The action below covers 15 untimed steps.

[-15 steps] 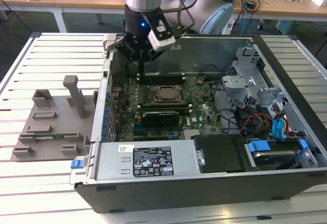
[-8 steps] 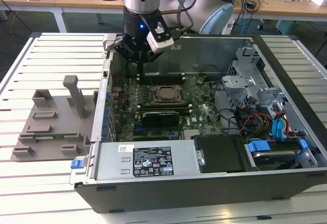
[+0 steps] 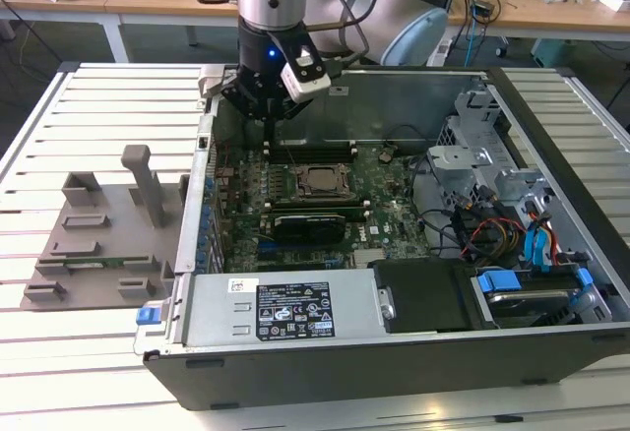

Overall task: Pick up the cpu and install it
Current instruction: 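Install the first cpu locking lever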

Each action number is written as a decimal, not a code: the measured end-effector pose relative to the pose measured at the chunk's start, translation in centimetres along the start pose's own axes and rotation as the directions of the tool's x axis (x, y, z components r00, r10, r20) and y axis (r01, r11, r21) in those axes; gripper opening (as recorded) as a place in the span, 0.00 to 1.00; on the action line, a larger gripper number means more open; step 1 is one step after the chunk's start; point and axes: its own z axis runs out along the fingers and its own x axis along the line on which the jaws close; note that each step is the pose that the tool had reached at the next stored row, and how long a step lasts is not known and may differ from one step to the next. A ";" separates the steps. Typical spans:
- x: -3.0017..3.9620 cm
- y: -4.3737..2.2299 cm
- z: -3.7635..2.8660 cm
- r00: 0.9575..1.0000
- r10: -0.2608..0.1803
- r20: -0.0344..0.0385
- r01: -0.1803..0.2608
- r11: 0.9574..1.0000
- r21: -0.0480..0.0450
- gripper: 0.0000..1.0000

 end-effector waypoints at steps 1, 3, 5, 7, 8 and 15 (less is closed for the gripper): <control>-0.02 0.21 0.16 1.000 -0.001 0.000 0.001 1.000 0.000 0.11; -0.04 0.70 0.50 1.000 -0.002 0.000 0.002 1.000 0.000 0.11; -0.13 0.88 0.80 1.000 -0.002 0.000 0.002 1.000 0.000 0.11; -0.24 0.88 0.80 1.000 -0.002 0.000 0.002 1.000 0.000 0.11; -0.35 0.88 0.81 1.000 -0.002 0.000 0.002 1.000 0.000 0.11; -1.29 0.85 0.78 1.000 -0.002 0.000 0.002 1.000 0.000 0.11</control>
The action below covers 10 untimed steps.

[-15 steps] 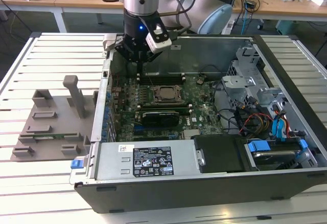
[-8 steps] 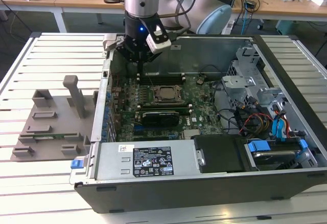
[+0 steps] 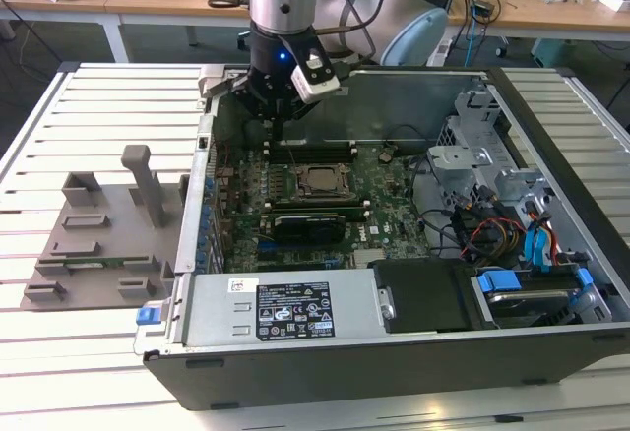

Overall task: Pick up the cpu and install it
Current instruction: 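Install the first cpu locking lever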

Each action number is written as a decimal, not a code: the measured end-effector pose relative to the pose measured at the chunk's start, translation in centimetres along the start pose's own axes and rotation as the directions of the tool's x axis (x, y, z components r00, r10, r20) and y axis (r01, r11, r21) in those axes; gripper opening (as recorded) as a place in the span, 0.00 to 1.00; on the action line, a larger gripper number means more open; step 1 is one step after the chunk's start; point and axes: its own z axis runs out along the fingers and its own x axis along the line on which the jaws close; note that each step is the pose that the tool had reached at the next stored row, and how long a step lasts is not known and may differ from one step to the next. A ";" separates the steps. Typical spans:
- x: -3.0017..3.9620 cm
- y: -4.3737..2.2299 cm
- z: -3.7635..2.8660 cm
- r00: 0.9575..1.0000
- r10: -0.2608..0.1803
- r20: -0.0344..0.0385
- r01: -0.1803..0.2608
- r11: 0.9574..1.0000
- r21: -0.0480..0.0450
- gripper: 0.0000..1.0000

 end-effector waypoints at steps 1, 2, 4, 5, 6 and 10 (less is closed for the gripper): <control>-0.10 0.00 0.00 1.000 0.000 0.000 0.000 1.000 0.000 0.11; -0.18 0.00 -0.01 1.000 0.000 0.000 0.000 1.000 0.000 0.11; -0.40 -0.01 -0.02 1.000 0.000 0.000 0.000 1.000 0.000 0.11; -0.64 -0.02 -0.03 1.000 0.000 0.000 0.000 1.000 0.000 0.11; -0.93 -0.02 -0.04 1.000 0.000 0.000 0.000 1.000 0.000 0.11; -1.48 -0.04 -0.07 1.000 0.000 0.000 0.000 1.000 0.000 0.11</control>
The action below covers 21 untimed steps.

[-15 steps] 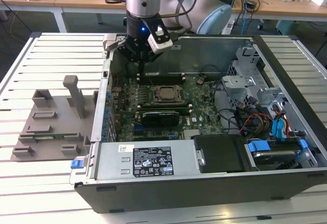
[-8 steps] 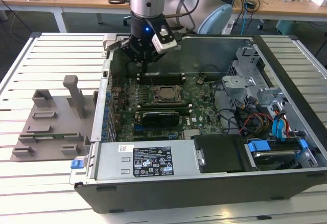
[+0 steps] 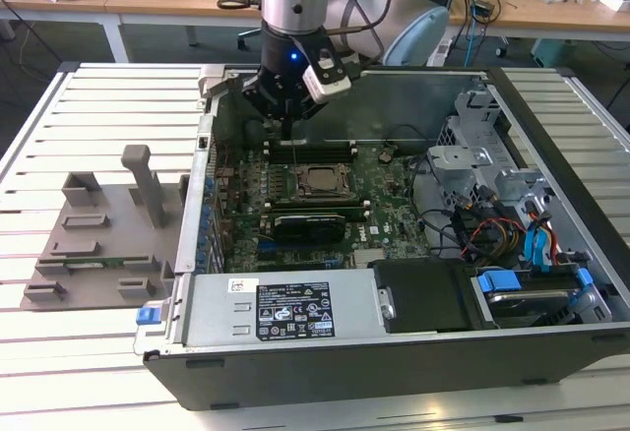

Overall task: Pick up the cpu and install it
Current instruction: 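Install the first cpu locking lever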

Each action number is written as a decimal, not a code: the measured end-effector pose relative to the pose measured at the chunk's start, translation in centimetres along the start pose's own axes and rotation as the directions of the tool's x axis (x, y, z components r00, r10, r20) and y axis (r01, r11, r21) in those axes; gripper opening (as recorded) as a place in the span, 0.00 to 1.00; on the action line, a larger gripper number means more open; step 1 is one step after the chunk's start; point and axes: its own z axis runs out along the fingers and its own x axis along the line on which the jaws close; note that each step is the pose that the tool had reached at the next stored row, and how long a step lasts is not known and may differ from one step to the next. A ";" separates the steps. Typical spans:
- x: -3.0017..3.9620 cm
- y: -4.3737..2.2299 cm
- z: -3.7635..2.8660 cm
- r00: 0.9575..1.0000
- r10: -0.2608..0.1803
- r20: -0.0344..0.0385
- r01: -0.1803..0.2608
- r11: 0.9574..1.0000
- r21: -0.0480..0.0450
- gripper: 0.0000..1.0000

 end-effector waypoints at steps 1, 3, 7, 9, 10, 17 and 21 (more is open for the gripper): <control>-0.11 0.00 -0.01 1.000 0.000 0.000 0.000 1.000 0.000 0.11; -0.30 -0.01 -0.01 1.000 0.000 0.000 0.000 1.000 0.000 0.11; -0.63 -0.02 -0.03 1.000 0.000 0.000 0.000 1.000 0.000 0.11; -0.88 -0.02 -0.03 1.000 0.000 0.000 0.000 1.000 0.000 0.11; -0.98 -0.02 -0.04 1.000 0.000 0.000 0.000 1.000 0.000 0.11; -1.88 -0.05 -0.08 1.000 0.000 -0.002 0.000 1.000 0.000 0.11; -1.96 -0.05 -0.08 1.000 0.000 -0.002 0.000 1.000 0.000 0.11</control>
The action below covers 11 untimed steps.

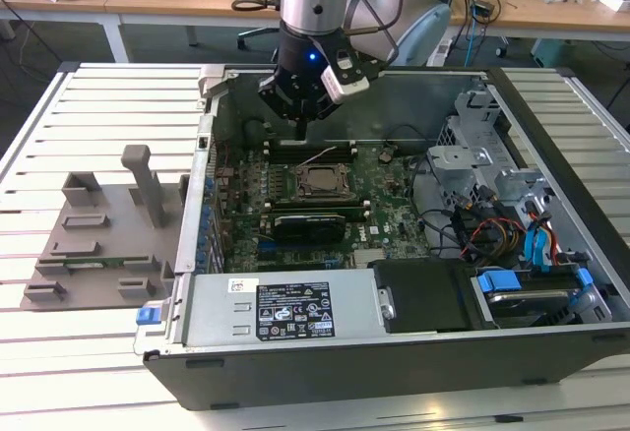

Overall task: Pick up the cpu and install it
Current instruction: 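Install the first cpu locking lever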

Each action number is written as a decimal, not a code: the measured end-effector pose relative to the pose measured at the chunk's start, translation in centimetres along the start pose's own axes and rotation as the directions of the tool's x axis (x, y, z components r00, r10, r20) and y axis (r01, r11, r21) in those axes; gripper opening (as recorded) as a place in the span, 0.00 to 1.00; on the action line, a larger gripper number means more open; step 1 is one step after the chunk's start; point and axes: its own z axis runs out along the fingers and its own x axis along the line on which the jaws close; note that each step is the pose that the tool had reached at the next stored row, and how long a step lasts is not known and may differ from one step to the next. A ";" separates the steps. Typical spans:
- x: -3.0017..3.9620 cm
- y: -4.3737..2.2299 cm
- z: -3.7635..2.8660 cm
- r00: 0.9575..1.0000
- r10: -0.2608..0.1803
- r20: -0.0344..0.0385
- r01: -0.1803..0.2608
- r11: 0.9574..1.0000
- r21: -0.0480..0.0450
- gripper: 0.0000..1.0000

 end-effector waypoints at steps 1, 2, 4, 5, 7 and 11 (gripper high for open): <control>0.00 0.00 0.00 1.000 0.000 0.000 0.000 1.000 0.000 0.11; -0.01 0.00 0.00 1.000 0.000 0.000 0.000 1.000 0.000 0.11; 0.00 -0.01 0.02 1.000 0.000 0.000 0.000 1.000 -0.001 0.11; 0.00 -0.05 0.03 1.000 0.000 0.000 0.000 1.000 -0.003 0.11; 0.03 -0.14 0.11 1.000 0.000 0.000 0.000 1.000 -0.008 0.11; 0.04 -0.34 0.35 1.000 -0.001 0.000 0.001 1.000 -0.012 0.11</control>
